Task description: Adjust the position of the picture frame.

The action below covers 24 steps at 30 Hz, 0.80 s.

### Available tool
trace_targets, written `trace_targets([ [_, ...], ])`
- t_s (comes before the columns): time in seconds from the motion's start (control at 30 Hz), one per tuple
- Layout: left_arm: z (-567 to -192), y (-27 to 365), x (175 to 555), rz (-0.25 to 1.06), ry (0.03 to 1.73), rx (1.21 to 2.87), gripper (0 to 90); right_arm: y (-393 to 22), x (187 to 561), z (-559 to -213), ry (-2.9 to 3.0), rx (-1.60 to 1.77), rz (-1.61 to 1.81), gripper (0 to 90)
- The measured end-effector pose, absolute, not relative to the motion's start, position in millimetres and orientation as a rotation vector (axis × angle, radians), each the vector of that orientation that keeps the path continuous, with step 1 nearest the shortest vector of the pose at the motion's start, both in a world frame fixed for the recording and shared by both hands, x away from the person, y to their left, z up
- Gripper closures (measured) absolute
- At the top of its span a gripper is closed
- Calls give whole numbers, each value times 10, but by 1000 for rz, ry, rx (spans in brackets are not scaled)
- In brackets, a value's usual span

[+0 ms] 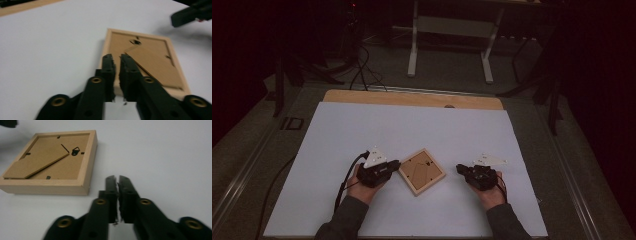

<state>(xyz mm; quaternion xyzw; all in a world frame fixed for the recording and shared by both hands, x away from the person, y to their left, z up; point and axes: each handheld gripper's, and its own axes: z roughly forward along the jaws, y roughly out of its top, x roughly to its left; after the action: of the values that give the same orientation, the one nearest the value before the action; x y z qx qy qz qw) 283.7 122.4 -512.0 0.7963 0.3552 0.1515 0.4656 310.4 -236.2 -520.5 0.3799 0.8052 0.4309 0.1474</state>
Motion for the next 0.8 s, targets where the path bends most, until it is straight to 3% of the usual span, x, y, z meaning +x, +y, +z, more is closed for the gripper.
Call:
trace_targets([
  [0.07,-5136,1222,2799,373,872,1966,900,-2339,3109,-5211,2322,1086,1235,894],
  [0.8,-5410,1078,2709,366,949,2091,900,-2037,3173,-5374,2418,1064,1205,896],
])
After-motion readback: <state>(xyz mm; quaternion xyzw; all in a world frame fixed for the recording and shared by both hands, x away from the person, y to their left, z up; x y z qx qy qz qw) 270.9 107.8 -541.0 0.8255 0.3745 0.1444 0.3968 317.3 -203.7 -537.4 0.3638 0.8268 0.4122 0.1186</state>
